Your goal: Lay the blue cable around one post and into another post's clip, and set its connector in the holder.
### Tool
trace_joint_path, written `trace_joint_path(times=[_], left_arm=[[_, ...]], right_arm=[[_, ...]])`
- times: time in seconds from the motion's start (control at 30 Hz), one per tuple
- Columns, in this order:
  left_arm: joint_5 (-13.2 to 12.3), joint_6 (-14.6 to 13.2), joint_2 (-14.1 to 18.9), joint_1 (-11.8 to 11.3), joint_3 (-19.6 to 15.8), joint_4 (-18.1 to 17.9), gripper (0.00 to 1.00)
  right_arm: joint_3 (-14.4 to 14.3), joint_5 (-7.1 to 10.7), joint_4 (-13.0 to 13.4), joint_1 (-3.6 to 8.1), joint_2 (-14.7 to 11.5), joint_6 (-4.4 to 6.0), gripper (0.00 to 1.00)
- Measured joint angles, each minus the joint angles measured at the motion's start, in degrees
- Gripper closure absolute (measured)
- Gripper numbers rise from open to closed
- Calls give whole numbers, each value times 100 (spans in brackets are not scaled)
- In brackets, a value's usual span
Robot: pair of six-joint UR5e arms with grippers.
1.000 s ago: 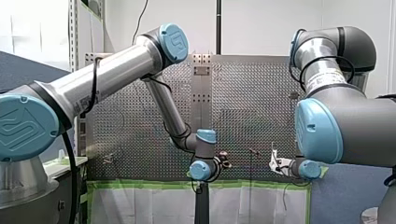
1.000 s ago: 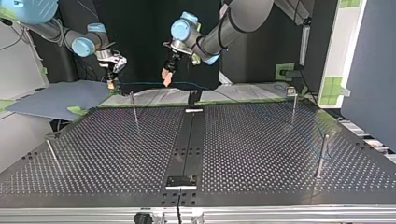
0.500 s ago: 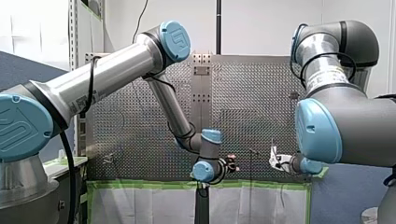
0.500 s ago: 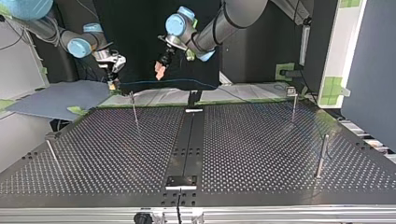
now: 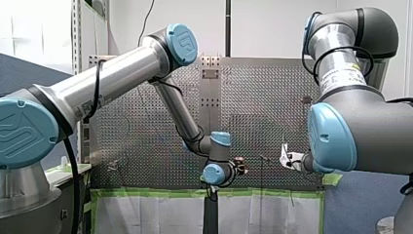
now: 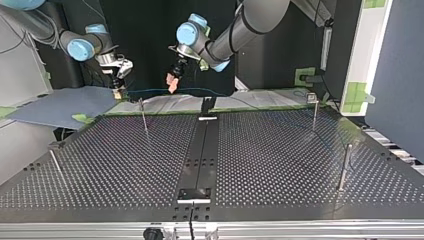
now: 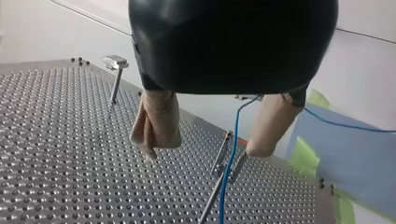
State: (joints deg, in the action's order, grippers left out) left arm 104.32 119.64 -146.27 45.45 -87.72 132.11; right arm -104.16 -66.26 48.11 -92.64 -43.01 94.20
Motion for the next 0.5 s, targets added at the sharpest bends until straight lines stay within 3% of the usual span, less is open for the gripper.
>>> trace_joint_path(times=[0.27, 0.5], left_arm=[[117, 8, -33, -92, 16, 58, 0], [65, 23, -399, -116, 351, 359, 0]], right_arm=[[-210, 63, 178, -4, -11, -10, 98], [-519, 154, 449, -5, -258, 5, 98]])
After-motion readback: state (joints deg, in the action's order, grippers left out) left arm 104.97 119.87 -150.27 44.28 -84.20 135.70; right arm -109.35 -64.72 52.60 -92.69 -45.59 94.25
